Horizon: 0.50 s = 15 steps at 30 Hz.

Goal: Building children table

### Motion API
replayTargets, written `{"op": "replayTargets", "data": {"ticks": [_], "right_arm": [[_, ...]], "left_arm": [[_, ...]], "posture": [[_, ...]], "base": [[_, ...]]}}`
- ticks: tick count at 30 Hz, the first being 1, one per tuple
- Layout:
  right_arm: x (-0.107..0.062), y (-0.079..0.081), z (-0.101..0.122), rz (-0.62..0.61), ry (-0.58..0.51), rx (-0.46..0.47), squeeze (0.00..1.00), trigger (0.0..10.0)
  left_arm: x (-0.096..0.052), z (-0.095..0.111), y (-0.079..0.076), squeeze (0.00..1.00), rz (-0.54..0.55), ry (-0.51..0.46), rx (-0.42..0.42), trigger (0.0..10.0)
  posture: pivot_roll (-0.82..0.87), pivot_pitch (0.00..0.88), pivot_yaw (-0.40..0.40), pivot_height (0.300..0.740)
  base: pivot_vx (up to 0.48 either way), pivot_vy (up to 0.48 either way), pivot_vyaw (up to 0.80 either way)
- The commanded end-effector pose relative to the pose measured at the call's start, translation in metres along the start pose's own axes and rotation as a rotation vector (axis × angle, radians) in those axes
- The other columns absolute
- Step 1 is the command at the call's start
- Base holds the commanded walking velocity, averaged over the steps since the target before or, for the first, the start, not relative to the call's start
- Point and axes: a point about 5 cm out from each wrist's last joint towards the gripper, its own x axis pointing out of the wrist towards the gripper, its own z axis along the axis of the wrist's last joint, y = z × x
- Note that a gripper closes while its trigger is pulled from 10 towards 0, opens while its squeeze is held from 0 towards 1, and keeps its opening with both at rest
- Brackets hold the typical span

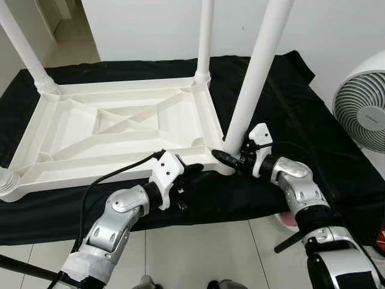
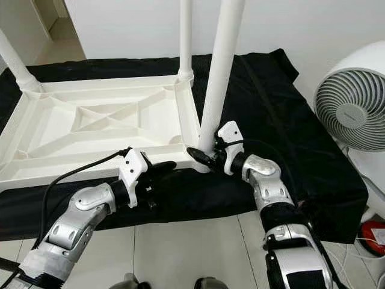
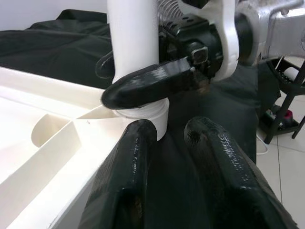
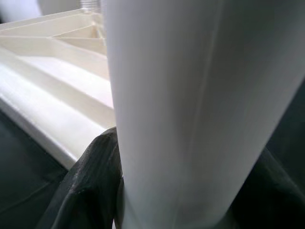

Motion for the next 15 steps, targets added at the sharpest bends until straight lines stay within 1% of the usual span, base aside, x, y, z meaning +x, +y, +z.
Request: {"op": "replayTargets", "data": {"ticks": [1,2,5,6,7,8,9,10,11,12,13,14,15], "right_arm": [[0.001,-0.001,0.004,-0.057,-0.011,0.002,0.0,10.0],[0.003,0.002,0.007,-0.096,-0.021,0.014,0.0,10.0],[0.005,0.003,0.008,-0.121,-0.029,0.023,0.0,10.0],[0.008,0.01,0.011,-0.213,-0.042,0.064,0.0,10.0],[0.008,0.01,0.011,-0.213,-0.042,0.064,0.0,10.0],[0.011,0.016,0.012,-0.312,-0.049,0.116,0.0,10.0],[0.011,0.016,0.012,-0.312,-0.049,0.116,0.0,10.0],[0.011,0.023,0.013,-0.416,-0.045,0.131,0.0,10.0],[0.011,0.023,0.013,-0.416,-0.045,0.131,0.0,10.0],[0.011,0.028,0.013,-0.533,-0.049,0.154,0.0,10.0],[0.01,0.031,0.013,-0.6,-0.051,0.163,0.0,10.0],[0.01,0.036,0.012,-0.67,-0.045,0.194,0.0,10.0],[0.01,0.036,0.012,-0.67,-0.045,0.194,0.0,10.0]], "left_arm": [[-0.001,-0.001,0.001,0.0,-0.005,0.015,0.004,10.0],[-0.001,-0.001,0.002,0.0,-0.003,0.016,0.005,10.0],[-0.001,-0.001,0.002,0.0,-0.002,0.017,0.006,10.0],[-0.001,-0.001,0.002,0.0,-0.001,0.017,0.006,10.0],[-0.001,-0.001,0.002,0.0,-0.001,0.017,0.006,10.0],[-0.001,-0.001,0.002,0.0,-0.001,0.017,0.006,10.0],[-0.001,-0.001,0.002,0.0,-0.001,0.017,0.006,10.0],[-0.001,-0.001,0.002,0.0,-0.002,0.016,0.006,10.0],[-0.001,-0.001,0.002,0.0,-0.002,0.016,0.006,10.0],[0.0,-0.001,0.001,0.0,-0.005,0.015,0.004,10.0],[0.0,-0.001,0.001,0.0,-0.006,0.015,0.004,10.0],[0.0,-0.001,0.0,0.0,-0.008,0.015,0.002,10.0],[0.0,-0.001,0.0,0.0,-0.008,0.015,0.002,10.0]], "posture": [[-0.11,0.08,0.021,0.74],[-0.11,0.08,0.021,0.74],[-0.11,0.08,0.021,0.74],[-0.12,0.083,0.02,0.74],[-0.12,0.083,0.02,0.74],[-0.12,0.085,0.02,0.74],[-0.12,0.085,0.02,0.74],[-0.12,0.088,0.02,0.74],[-0.12,0.088,0.02,0.74],[-0.12,0.088,0.02,0.74],[-0.12,0.088,0.02,0.74],[-0.12,0.088,0.02,0.74],[-0.12,0.088,0.02,0.74]], "base": [[0.0,0.0,0.0],[0.0,0.0,0.0],[0.0,0.0,0.0],[0.0,0.0,0.0],[0.0,0.0,0.0],[0.0,0.0,0.0],[0.0,0.0,0.0],[0.0,0.0,0.0],[0.0,0.0,0.0],[0.0,0.0,0.0],[0.0,0.0,0.0],[0.0,0.0,0.0],[0.0,0.0,0.0]]}}
